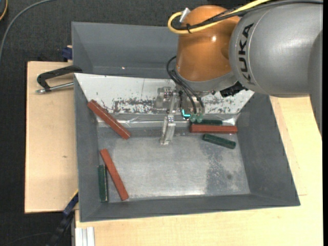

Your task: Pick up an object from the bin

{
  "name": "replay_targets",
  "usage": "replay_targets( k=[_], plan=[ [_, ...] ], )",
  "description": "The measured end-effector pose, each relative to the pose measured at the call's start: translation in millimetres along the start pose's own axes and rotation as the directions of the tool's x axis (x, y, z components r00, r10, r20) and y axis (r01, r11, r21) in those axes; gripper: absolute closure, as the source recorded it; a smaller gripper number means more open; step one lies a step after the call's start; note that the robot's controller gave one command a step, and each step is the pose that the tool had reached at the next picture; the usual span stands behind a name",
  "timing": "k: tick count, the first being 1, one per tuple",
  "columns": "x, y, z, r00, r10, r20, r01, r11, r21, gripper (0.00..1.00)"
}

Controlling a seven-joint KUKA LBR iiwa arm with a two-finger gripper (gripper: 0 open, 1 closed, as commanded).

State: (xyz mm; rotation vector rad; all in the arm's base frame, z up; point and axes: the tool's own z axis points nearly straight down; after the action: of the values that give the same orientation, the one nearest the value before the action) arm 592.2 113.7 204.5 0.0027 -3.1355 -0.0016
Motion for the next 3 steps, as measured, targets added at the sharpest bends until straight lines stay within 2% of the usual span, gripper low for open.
replay_targets(
  k=[1,2,3],
  plan=[
    [43.7,-92,11,1.000,-0.013,0.003,0.013,1.000,0.004,0.00],
    [44.8,-159,13,0.996,-0.084,0.007,0.084,0.996,0.004,0.00],
    [15.3,-214,101,0.998,-0.060,0.007,0.060,0.998,0.000,0.00]
  ],
)
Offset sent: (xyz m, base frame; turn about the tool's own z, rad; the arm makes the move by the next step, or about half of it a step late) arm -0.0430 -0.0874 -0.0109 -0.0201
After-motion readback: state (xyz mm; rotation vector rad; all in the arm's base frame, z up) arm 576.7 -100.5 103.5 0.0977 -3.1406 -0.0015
